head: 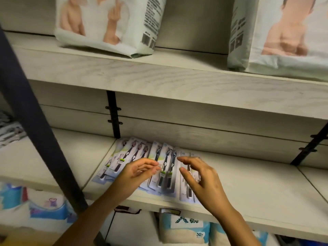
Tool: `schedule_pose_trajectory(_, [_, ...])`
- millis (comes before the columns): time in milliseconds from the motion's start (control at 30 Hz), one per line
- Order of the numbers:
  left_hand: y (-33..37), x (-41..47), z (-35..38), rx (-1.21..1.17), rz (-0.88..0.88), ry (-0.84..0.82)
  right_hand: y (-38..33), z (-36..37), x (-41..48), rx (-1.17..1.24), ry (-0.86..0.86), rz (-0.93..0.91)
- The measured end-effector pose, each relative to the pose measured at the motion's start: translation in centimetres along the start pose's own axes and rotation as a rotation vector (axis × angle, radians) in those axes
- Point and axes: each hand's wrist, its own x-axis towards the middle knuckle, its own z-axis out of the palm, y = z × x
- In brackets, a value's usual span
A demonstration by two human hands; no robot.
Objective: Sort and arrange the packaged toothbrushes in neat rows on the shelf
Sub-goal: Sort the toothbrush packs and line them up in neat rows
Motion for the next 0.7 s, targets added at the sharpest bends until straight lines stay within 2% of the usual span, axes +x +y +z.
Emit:
schedule_pose_trajectory(233, [1.1, -3.9, -7.2, -0.018, 0.022, -0.011, -7.0, 5.4, -0.3, 0.145, 0.012, -0.074])
schedule_pose_trajectory(367, [0.9, -6.2, -12.4, 0.03, 0.042, -0.006, -11.5, 9.7, 0.1, 0.214, 0.036, -0.066])
schedule_pose_trajectory(567, [0.8, -9.1, -23.4, 0.025, 0.043, -0.103, -19.2, 17.7, 1.6, 0.269, 0.145, -0.018])
schedule_pose_trajectory(700, [0.4, -10.0, -29.1, 0.007, 0.036, -0.081, -23.1, 21.2, 2.7, 0.284, 0.109, 0.004])
